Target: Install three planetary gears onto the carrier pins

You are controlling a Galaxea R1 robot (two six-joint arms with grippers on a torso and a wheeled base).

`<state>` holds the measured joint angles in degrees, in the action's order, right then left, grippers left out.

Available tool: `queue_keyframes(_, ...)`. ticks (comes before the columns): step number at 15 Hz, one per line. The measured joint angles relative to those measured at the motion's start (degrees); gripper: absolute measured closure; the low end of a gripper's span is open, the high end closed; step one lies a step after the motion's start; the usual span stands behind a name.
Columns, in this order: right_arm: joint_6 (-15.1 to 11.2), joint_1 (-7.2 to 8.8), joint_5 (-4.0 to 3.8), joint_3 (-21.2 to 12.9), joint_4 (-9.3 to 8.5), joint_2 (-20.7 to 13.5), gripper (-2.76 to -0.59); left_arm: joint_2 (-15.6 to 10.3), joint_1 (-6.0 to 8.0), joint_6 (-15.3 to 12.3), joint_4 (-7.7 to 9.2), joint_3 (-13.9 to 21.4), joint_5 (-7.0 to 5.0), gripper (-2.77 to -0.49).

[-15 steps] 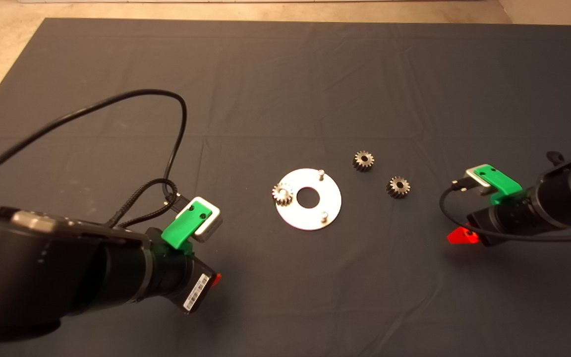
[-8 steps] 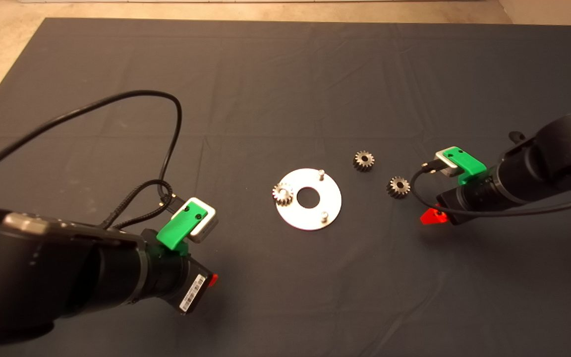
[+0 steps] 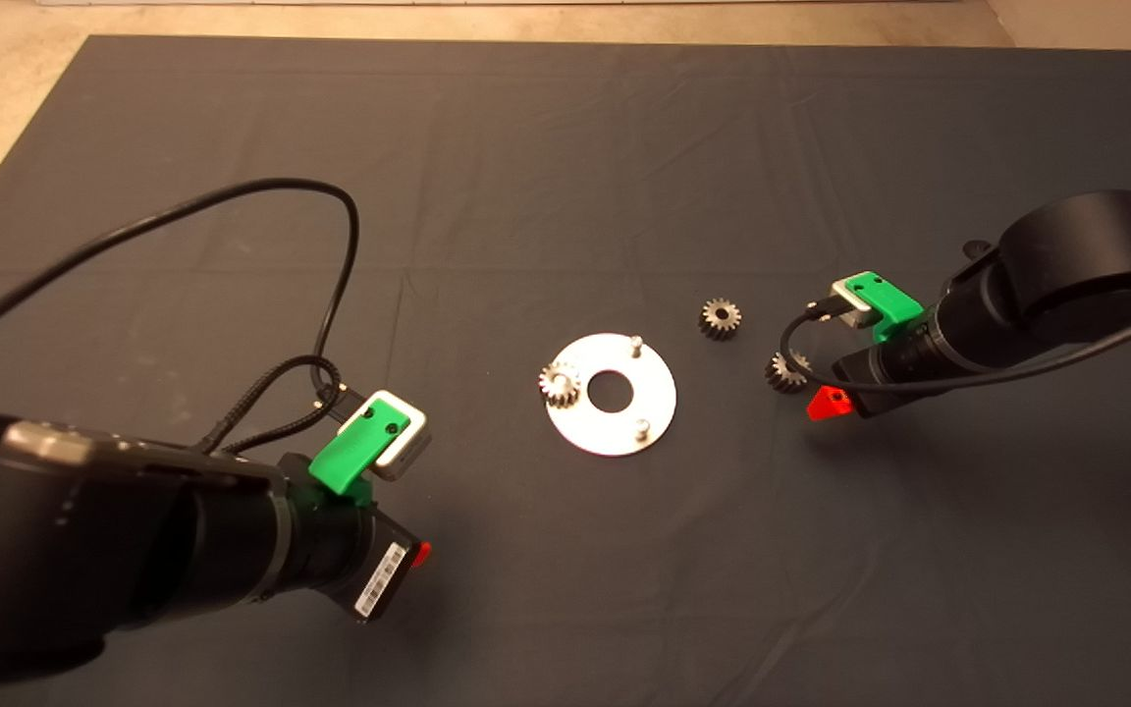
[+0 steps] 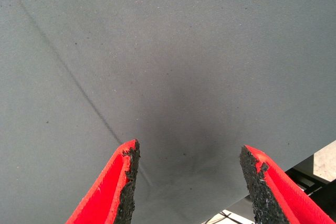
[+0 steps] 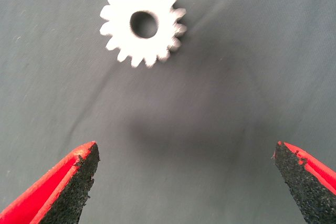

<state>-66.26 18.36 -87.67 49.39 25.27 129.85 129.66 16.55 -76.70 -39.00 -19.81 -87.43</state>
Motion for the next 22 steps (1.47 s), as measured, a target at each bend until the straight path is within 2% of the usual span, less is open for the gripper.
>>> queue_keyframes(3, 0.0, -0.94, 0.07, 3.4, 0.27, 0.4, -2.5, 0.0, 0.0, 0.0, 0.0, 0.0, 0.04, -1.31)
queue_keyframes(4, 0.0, -1.46, 0.44, 3.7, 0.48, 0.4, -2.5, 0.0, 0.0, 0.0, 0.0, 0.0, 0.0, -1.31)
queue_keyframes(6, 0.0, -2.16, 1.74, 3.7, 1.02, 1.0, -2.5, 0.0, 0.0, 0.0, 0.0, 0.0, 0.0, -1.31)
queue_keyframes(9, 0.0, -2.33, 4.58, 4.3, 1.5, 2.7, -2.5, 0.2, 0.0, 0.0, 0.0, 0.1, 0.02, -1.31)
queue_keyframes(10, 0.0, -2.33, 4.9, 5.0, 1.55, 3.8, -2.5, 0.2, 0.0, 0.0, 0.0, 0.1, 0.0, -1.31)
queue_keyframes(13, 0.0, -2.33, 5.35, 8.2, 1.71, 6.6, -2.5, 0.3, 0.0, 0.0, 0.02, 0.1, 0.0, -1.31)
queue_keyframes(17, 0.0, -2.33, 5.34, 11.9, 1.96, 8.6, -2.5, 0.3, 0.0, 0.0, 0.0, 0.1, 0.0, -1.31)
queue_keyframes(22, 0.0, -2.4, 5.34, 12.6, 2.15, 8.9, -2.43, 0.1, 0.0, 0.0, 0.0, 0.1, 0.0, -1.31)
